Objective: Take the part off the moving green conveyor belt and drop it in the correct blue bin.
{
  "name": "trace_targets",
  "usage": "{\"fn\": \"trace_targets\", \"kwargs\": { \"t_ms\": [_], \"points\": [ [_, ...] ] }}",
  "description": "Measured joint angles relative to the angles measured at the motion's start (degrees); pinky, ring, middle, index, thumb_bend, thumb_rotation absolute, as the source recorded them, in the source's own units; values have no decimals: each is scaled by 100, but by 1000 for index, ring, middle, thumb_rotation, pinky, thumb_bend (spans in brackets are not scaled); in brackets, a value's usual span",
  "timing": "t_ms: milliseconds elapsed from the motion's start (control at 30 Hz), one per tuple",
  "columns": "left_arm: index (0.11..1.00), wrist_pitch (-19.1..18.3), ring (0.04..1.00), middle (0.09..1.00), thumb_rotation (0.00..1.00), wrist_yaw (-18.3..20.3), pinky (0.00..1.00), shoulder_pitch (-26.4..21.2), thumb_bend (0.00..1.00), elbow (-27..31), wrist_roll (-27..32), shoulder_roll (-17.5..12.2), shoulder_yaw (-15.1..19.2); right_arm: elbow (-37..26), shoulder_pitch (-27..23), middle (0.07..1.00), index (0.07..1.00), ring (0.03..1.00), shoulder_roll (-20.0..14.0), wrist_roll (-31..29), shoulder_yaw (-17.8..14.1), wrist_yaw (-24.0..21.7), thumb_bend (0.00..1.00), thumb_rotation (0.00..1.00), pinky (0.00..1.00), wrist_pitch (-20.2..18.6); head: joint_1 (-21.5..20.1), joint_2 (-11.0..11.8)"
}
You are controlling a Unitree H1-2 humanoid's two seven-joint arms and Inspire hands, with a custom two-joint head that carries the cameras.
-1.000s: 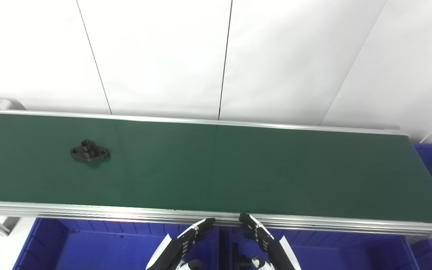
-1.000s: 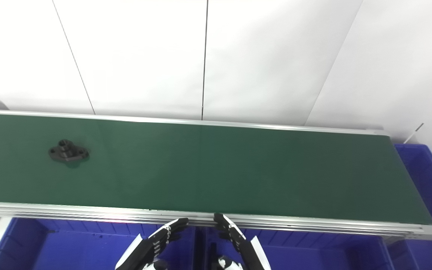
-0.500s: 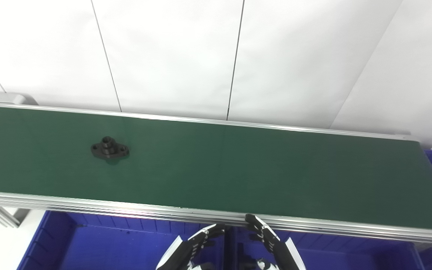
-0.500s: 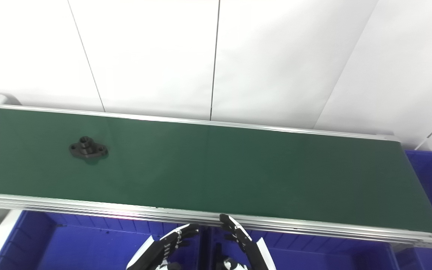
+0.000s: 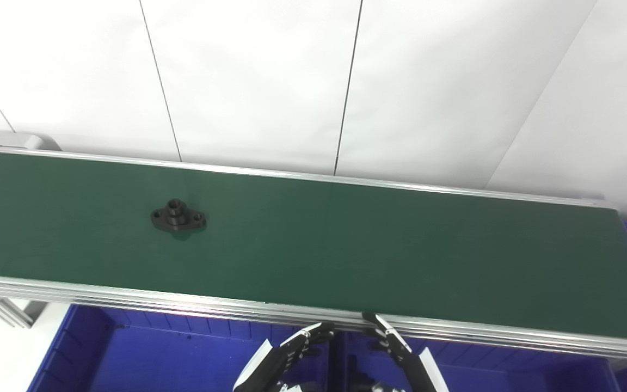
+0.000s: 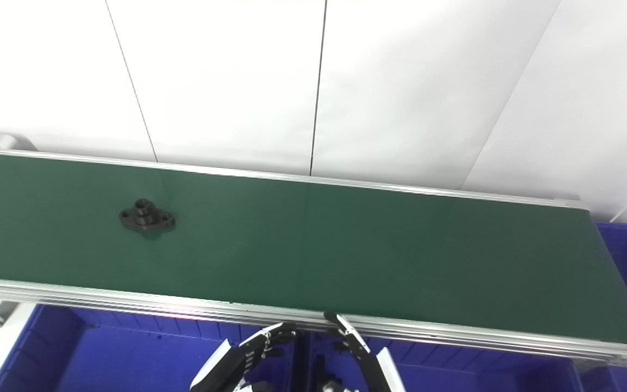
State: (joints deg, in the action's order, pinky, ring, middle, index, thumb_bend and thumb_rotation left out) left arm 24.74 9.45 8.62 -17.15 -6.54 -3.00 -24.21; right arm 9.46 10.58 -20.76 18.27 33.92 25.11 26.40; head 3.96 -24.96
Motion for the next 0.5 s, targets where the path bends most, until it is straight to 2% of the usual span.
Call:
{"fn": "trace_targets", "kwargs": {
  "t_ms": [100,233,367,467,500],
  "points": [
    [887,1,907,890,784,6,858,0,860,19,4,-12,-2,-290,-195,941,913,872,-424,716,490,990,810,902,758,-1,-17,0],
    [882,2,906,899,789,11,853,33,845,22,1,-53,-21,-811,-486,899,896,817,-586,1005,748,1793,839,876,676,-2,-70,9],
    [875,2,906,888,780,11,859,45,859,20,6,-54,-33,-1370,-653,909,912,831,-581,698,791,1925,870,884,723,-1,-70,71],
    [876,2,902,887,792,4,853,46,848,16,-1,-56,-38,-1473,-680,893,917,806,-527,459,546,1791,845,888,751,-1,-88,123],
    [875,1,898,886,800,-9,842,46,842,16,-12,-57,-40,-1492,-689,881,917,784,-485,394,404,1734,836,874,733,-1,-88,141]
  ]
}}
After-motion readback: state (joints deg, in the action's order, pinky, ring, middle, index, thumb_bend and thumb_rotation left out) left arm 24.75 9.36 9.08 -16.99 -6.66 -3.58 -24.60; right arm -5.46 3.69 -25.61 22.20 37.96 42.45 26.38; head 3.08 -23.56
